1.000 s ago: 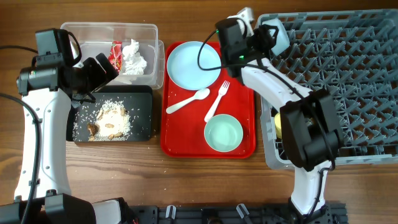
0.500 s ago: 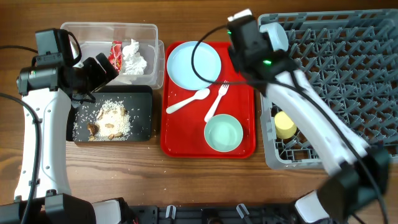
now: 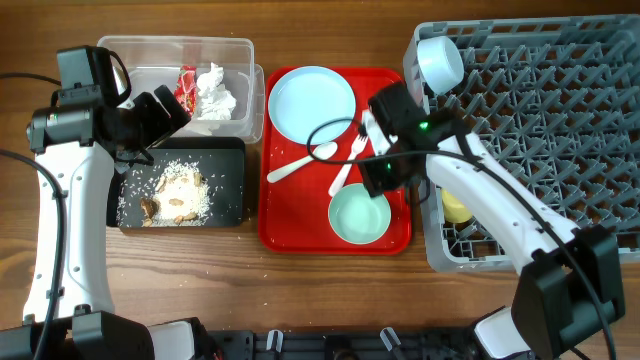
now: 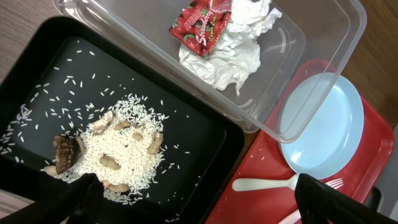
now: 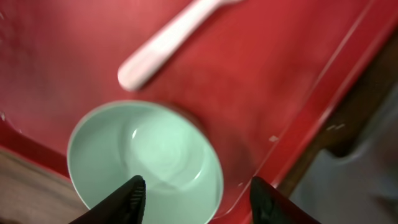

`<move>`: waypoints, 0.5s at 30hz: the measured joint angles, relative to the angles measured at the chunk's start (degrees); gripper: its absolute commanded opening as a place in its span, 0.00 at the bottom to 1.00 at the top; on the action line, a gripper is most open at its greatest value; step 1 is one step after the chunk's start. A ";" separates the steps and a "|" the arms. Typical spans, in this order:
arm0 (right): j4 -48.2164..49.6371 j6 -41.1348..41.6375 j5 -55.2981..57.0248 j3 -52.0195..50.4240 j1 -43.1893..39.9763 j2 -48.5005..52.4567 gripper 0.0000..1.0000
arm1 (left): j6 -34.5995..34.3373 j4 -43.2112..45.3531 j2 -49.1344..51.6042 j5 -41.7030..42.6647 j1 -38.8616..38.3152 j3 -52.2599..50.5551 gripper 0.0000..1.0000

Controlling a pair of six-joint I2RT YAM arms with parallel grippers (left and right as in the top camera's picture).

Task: Sort waste into correct bins and load items into the dishwasher rack
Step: 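Reach the right gripper to the mint-green bowl and grasp its rim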

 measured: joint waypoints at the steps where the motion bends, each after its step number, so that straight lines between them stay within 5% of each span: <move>1: 1.14 0.22 -0.85 -1.51 0.00 0.00 0.51 | 0.00 0.02 0.00 0.02 0.00 0.00 1.00; 11: 8.22 2.86 -3.23 -10.12 0.00 0.04 0.33 | 0.00 0.00 0.00 0.02 0.00 0.00 1.00; 15: 8.74 3.17 -3.39 -10.58 0.00 0.04 0.48 | 0.00 0.00 0.00 0.02 0.00 0.00 1.00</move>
